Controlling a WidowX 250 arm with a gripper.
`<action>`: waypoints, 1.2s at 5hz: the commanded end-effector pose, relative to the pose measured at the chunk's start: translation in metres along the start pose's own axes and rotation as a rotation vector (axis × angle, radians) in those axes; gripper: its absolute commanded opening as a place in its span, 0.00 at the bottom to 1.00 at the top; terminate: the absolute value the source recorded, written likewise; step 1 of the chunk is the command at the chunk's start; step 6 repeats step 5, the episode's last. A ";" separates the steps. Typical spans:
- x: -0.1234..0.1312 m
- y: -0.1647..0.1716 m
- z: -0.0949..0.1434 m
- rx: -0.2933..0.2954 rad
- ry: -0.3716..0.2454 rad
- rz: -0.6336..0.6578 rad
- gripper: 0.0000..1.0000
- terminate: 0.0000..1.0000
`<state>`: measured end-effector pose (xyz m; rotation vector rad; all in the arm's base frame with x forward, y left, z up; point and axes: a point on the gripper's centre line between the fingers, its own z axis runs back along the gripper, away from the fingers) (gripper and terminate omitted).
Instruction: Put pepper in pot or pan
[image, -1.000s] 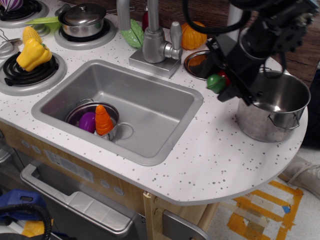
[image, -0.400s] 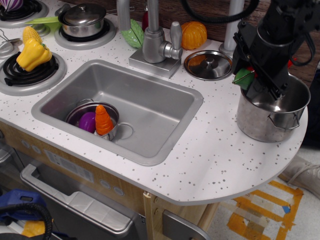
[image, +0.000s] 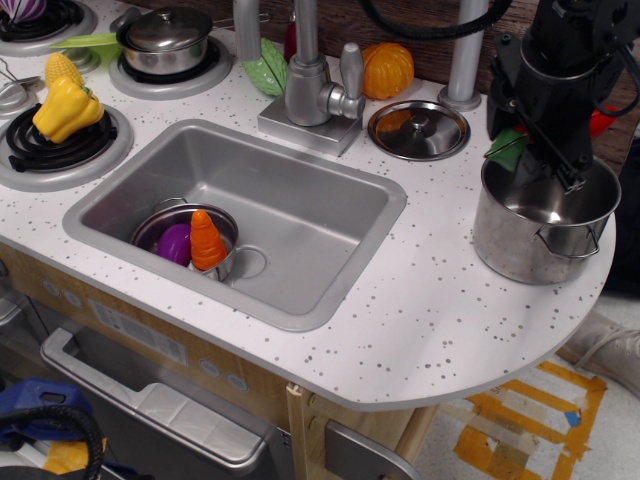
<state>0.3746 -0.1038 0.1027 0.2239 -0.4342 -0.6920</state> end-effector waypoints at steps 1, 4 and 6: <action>0.024 0.018 0.011 0.020 -0.098 0.012 0.00 0.00; 0.024 0.015 0.004 -0.049 -0.125 0.074 1.00 0.00; 0.024 0.015 0.004 -0.049 -0.125 0.074 1.00 1.00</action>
